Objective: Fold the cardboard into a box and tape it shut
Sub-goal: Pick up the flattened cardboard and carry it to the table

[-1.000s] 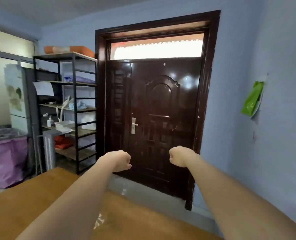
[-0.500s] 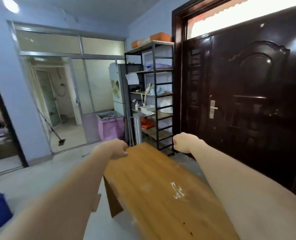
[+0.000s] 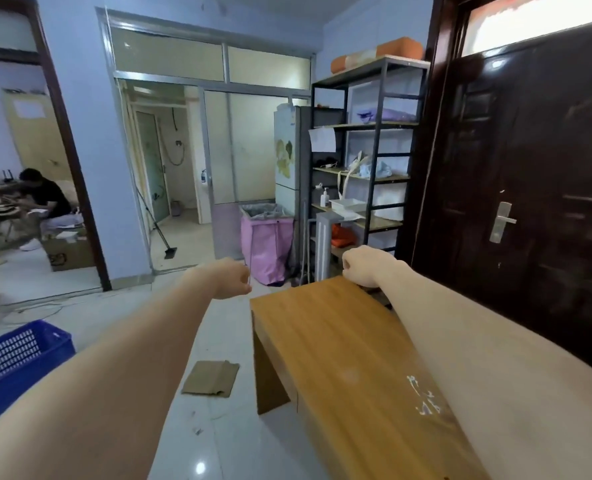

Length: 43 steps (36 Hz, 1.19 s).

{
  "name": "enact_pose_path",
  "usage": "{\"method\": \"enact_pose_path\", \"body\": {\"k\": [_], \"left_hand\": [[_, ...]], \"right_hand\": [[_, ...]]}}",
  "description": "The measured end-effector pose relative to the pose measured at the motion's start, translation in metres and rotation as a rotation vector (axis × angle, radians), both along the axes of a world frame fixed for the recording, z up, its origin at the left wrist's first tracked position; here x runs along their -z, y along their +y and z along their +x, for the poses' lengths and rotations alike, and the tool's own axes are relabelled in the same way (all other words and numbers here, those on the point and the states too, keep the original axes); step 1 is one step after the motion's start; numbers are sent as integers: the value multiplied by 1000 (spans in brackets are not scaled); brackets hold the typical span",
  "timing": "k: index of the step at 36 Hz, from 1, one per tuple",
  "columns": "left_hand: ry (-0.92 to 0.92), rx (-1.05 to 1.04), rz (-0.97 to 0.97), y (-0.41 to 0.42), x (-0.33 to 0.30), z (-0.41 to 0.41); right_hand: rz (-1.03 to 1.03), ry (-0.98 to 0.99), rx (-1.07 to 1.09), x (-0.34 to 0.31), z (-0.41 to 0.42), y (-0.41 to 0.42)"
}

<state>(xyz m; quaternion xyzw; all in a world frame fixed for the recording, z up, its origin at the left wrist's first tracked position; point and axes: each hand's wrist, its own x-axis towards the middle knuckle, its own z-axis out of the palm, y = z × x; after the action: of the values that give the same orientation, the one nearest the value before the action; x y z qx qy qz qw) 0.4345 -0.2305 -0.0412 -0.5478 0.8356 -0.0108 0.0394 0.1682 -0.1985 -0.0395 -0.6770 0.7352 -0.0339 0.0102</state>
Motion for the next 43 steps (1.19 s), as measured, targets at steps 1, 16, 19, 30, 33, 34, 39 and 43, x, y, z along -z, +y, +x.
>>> {"method": "enact_pose_path", "body": {"k": [1,16,19,30,33,34,39,43], "left_hand": [[5,-1,5,-6,2,4],[-67,-62,37,-119,43,64],[-59,-84,69,-146,52,66],[-101,-153,62,-276,44,61],[-66,-150,54,-311,38,53],[-58,-152,54,-321,39,51],[-62,-194,119,-360,58,58],[-101,-266,185,-387,75,77]], "right_hand": [[12,16,-15,1,5,-6],[91,75,-170,30,78,-127],[122,79,-171,44,78,-163],[105,-34,-237,54,78,-327],[122,-19,-252,53,77,-364],[125,-15,-257,54,77,-375],[161,-28,-284,65,81,-429],[189,-35,-299,78,90,-466]]}}
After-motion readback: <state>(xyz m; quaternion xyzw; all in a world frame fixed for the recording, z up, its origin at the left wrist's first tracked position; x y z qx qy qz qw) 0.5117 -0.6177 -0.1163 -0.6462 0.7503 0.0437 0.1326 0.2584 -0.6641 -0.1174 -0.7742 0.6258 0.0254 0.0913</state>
